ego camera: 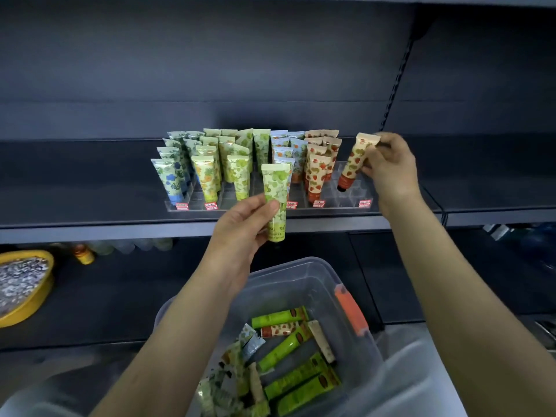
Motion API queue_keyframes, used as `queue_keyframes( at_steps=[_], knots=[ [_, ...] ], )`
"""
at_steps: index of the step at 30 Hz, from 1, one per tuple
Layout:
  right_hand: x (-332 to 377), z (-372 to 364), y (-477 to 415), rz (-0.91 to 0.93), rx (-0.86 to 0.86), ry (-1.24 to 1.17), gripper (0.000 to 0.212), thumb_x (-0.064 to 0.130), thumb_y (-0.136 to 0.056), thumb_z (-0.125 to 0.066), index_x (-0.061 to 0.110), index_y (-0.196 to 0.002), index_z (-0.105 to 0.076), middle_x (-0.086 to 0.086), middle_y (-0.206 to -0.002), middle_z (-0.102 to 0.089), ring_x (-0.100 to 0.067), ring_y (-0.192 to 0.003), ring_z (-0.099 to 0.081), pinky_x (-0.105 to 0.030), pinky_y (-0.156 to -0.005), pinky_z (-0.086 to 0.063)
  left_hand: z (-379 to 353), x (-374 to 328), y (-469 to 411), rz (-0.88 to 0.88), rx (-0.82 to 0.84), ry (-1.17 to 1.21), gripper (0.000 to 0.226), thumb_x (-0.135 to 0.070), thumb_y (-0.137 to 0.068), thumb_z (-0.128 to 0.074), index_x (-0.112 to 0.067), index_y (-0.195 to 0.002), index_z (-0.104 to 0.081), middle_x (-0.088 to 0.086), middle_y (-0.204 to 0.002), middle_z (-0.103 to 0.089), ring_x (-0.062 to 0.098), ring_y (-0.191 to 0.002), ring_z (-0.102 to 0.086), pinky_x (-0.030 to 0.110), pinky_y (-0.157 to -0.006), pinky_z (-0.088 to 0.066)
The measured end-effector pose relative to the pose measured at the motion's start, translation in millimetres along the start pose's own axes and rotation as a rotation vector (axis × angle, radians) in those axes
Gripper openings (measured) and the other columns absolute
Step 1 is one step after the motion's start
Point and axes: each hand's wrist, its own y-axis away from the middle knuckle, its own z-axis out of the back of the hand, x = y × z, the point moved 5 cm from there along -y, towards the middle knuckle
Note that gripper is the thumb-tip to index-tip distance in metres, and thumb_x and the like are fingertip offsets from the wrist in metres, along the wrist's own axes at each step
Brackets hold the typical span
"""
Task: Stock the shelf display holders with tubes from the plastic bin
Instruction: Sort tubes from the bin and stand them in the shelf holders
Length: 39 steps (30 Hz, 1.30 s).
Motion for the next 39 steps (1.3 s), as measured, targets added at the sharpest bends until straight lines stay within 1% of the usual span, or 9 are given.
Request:
queue_keyframes(
  at_steps=[3,7,15,21,24,27,30,33,39],
  knots=[
    [-13,-8,-23,0.009,0.032,0.043,0.014,0.003,-0.094,-0.047,0.013,-0.102,-0.054,0.000,-0.085,-0.068,-0.016,-0.083,-0.064,-0.032,-0.083,-0.057,-2,10,-13,0.061,-0.005,0.000,0.036,-0.023,-0.080,-0.069,-0.020,-0.115,-0.063,-0.005,-0.107,-0.068,0.013,-0.102,-0.061,0.037,-0.099,-0.045],
    [-31,-21,-40,0.011,0.064,0.095,0.015,0.004,-0.093,-0.049,0.018,-0.094,-0.055,-0.007,-0.092,-0.070,-0.025,-0.089,-0.067,-0.040,-0.085,-0.056,-5,23,-27,0.149,0.043,0.066,0.033,-0.018,-0.083,-0.066,-0.024,-0.115,-0.064,-0.005,-0.104,-0.066,0.015,-0.104,-0.060,0.045,-0.096,-0.048],
    [-57,-32,-49,0.023,0.141,0.118,0.015,0.005,-0.094,-0.050,0.019,-0.094,-0.056,-0.002,-0.089,-0.068,-0.014,-0.081,-0.065,-0.029,-0.077,-0.056,-5,38,-46,0.253,0.046,0.178,0.041,-0.017,-0.080,-0.067,-0.018,-0.120,-0.061,-0.004,-0.105,-0.070,0.013,-0.101,-0.064,0.043,-0.098,-0.047],
    [-54,-35,-50,0.063,0.175,0.146,0.022,0.006,-0.093,-0.051,0.027,-0.091,-0.057,0.000,-0.092,-0.069,-0.013,-0.087,-0.066,-0.030,-0.080,-0.056,1,41,-45,0.248,0.044,0.091,0.039,-0.012,-0.085,-0.064,-0.017,-0.124,-0.060,0.001,-0.118,-0.067,0.016,-0.110,-0.062,0.043,-0.099,-0.047],
    [-51,-36,-51,0.098,0.164,0.202,0.019,0.007,-0.093,-0.054,0.023,-0.102,-0.060,0.001,-0.104,-0.067,-0.013,-0.096,-0.065,-0.031,-0.083,-0.056,5,39,-41,0.231,0.043,0.058,0.036,-0.010,-0.085,-0.063,-0.016,-0.120,-0.061,0.002,-0.118,-0.067,0.017,-0.110,-0.063,0.044,-0.099,-0.048],
    [-45,-35,-52,0.121,0.149,0.232,0.022,0.007,-0.092,-0.054,0.019,-0.109,-0.060,0.002,-0.113,-0.065,-0.014,-0.101,-0.064,-0.031,-0.081,-0.056,8,33,-35,0.194,0.035,0.035,0.034,-0.009,-0.085,-0.063,-0.014,-0.119,-0.062,0.001,-0.113,-0.070,0.016,-0.106,-0.066,0.043,-0.096,-0.050],
    [-35,-32,-49,0.141,0.117,0.264,0.020,0.009,-0.092,-0.056,0.017,-0.110,-0.059,0.007,-0.107,-0.063,-0.010,-0.099,-0.062,-0.019,-0.077,-0.053,14,25,-29,0.154,0.002,0.053,0.019,-0.010,-0.086,-0.063,-0.018,-0.102,-0.065,-0.006,-0.093,-0.074,0.010,-0.092,-0.069,0.041,-0.091,-0.053],
    [-24,-28,-43,0.159,0.091,0.284,0.022,0.010,-0.092,-0.058,0.015,-0.113,-0.059,0.004,-0.111,-0.061,-0.006,-0.096,-0.059,-0.010,-0.072,-0.050,20,17,-22,0.121,-0.019,0.053,0.016,-0.011,-0.085,-0.064,-0.018,-0.100,-0.065,-0.008,-0.088,-0.074,0.009,-0.089,-0.070,0.041,-0.089,-0.054],
    [15,-38,-16,0.309,0.161,0.400,0.020,0.017,-0.089,-0.061,0.025,-0.108,-0.060,-0.003,-0.118,-0.059,-0.013,-0.105,-0.058,-0.031,-0.090,-0.052,31,-1,-9,0.071,-0.018,-0.031,0.019,-0.011,-0.086,-0.064,-0.016,-0.105,-0.065,-0.004,-0.097,-0.074,0.008,-0.091,-0.069,0.032,-0.087,-0.055]
  ],
)
